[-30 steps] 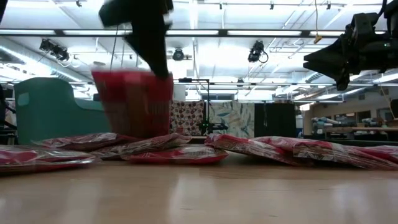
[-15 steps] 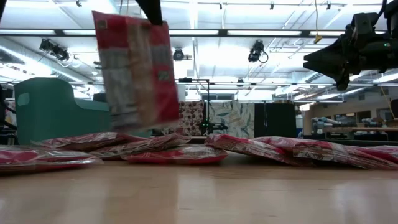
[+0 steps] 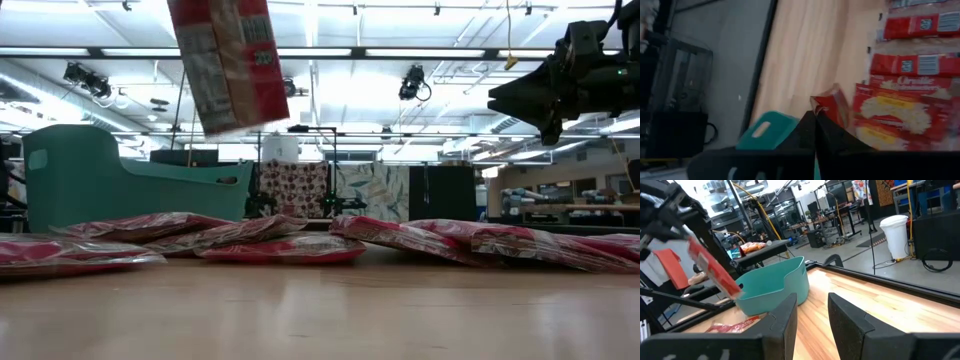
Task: Sort popcorn bags into baskets
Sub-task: Put the red popcorn bag into the green bin
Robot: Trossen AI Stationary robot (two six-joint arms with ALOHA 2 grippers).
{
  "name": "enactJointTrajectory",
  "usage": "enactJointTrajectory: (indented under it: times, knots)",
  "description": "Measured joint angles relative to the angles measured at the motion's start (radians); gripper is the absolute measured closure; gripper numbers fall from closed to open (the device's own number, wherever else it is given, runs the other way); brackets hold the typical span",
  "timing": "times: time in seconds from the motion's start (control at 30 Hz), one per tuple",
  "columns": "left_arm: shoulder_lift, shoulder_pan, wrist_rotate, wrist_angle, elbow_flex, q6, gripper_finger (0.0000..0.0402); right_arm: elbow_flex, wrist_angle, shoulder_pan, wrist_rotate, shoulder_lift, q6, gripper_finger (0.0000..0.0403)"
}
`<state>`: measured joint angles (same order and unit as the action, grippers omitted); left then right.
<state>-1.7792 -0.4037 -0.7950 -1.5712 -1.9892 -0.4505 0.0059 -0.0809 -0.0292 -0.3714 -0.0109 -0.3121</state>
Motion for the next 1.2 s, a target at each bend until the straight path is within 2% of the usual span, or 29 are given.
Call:
enactJointTrajectory:
  times: [0.37,0.7,0.83,1.03,1.2]
  knots:
    - [0.097,0.128,-0.007,-0.001,0.001,0.203,0.0401,0.000,0.000,0.000,0.000,0.000,0.000,0.0288]
    - [0.107,0.211,0.074,0.003,0.008,0.310,0.0401,0.000,0.000,0.000,0.000,0.000,0.000,0.0288]
    - [0.153,0.242,0.090,0.000,0.149,0.308,0.0401,0.000,0.000,0.000,0.000,0.000,0.000,0.0288]
    - [0.300,0.284,0.059,0.014,0.394,0.281,0.0401,0.000,0.000,0.000,0.002,0.000,0.000,0.0288]
    - [0.406,0.321,0.061,0.133,0.542,0.414,0.0401,0.000,0.001,0.000,0.003,0.000,0.000,0.0288]
